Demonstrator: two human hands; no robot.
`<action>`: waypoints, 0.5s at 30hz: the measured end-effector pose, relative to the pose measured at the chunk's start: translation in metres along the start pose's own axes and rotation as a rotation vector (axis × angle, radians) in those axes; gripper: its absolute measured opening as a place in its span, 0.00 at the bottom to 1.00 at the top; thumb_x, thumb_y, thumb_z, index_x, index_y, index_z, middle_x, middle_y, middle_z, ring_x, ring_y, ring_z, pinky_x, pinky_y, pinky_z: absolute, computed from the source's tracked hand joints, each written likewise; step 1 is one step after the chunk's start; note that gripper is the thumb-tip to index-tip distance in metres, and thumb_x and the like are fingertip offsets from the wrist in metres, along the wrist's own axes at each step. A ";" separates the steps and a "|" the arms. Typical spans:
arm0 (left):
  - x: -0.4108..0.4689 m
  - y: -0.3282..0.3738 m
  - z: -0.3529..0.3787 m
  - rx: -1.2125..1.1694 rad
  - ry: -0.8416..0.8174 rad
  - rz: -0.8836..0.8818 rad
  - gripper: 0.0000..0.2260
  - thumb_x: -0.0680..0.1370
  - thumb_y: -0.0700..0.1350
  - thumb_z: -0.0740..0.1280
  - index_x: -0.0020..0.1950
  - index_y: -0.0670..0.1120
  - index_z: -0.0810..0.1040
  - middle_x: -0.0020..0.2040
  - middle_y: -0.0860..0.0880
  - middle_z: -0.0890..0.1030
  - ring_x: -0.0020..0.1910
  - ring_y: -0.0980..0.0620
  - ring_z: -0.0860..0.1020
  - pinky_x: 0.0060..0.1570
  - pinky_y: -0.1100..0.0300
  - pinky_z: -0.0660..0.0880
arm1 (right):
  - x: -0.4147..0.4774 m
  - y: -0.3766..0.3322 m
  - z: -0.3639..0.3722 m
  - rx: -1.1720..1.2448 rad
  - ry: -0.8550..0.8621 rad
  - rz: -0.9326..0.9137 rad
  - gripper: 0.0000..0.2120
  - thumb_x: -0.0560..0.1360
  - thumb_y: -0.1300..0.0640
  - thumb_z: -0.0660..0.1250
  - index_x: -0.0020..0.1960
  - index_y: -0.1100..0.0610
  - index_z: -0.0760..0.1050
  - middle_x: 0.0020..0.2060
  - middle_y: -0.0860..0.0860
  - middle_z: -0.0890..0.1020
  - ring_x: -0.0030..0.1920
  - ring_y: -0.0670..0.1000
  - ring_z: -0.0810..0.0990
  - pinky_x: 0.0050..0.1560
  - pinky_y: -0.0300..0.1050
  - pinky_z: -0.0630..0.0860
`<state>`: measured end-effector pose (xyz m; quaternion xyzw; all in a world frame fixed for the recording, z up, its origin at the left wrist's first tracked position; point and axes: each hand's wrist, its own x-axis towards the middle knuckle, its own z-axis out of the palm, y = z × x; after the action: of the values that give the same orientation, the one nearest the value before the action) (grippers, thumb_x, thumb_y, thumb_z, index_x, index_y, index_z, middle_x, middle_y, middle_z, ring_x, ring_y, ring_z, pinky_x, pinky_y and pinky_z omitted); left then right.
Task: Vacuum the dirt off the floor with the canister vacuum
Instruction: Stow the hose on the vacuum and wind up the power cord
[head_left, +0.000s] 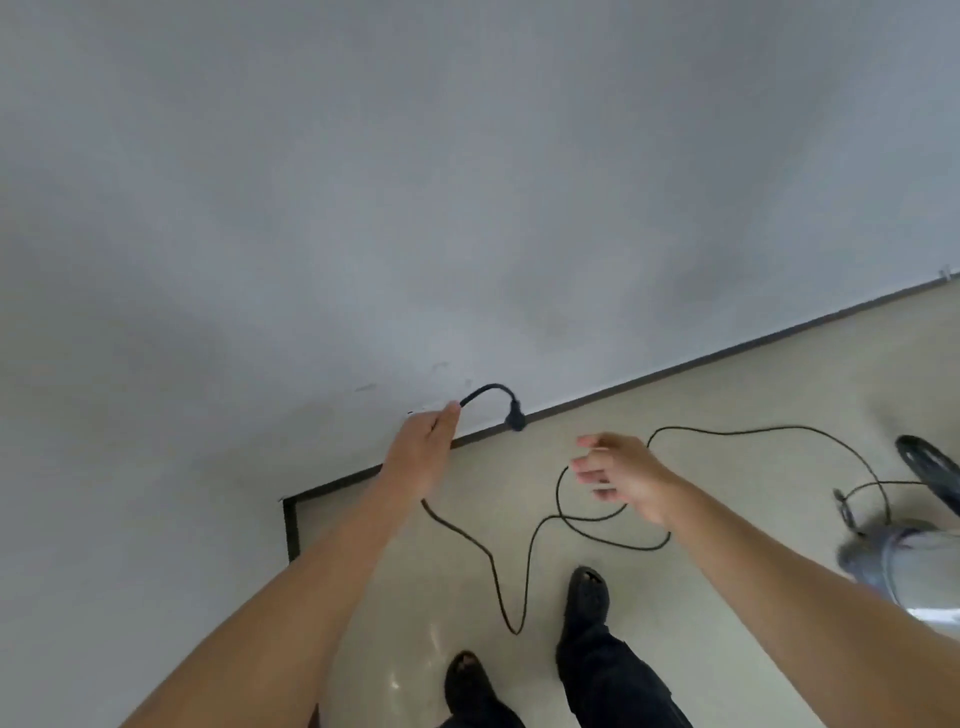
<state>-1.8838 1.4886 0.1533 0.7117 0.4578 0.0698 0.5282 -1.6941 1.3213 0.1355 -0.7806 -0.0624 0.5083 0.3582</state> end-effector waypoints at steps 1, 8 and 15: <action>-0.001 0.022 -0.001 -0.031 -0.017 -0.004 0.21 0.83 0.54 0.55 0.33 0.45 0.65 0.27 0.51 0.65 0.25 0.54 0.63 0.30 0.59 0.58 | -0.010 0.013 -0.002 -0.059 0.013 0.013 0.16 0.77 0.66 0.66 0.64 0.57 0.76 0.48 0.54 0.82 0.44 0.50 0.80 0.40 0.43 0.76; -0.026 0.151 0.028 -0.446 -0.166 -0.165 0.21 0.83 0.53 0.57 0.31 0.50 0.58 0.25 0.52 0.57 0.22 0.54 0.54 0.22 0.64 0.52 | -0.059 0.078 -0.015 -0.411 -0.061 -0.050 0.38 0.70 0.56 0.75 0.77 0.49 0.63 0.67 0.53 0.73 0.55 0.48 0.78 0.53 0.41 0.76; -0.069 0.256 0.064 -0.639 -0.288 -0.065 0.21 0.84 0.53 0.55 0.32 0.49 0.58 0.25 0.53 0.55 0.22 0.54 0.53 0.22 0.63 0.50 | -0.088 0.059 -0.056 -0.343 0.088 -0.236 0.52 0.68 0.51 0.78 0.80 0.43 0.48 0.76 0.51 0.63 0.68 0.54 0.73 0.63 0.47 0.72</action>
<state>-1.7385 1.3885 0.3612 0.4980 0.3561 0.0913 0.7854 -1.7043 1.2094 0.1772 -0.8389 -0.2232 0.4101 0.2797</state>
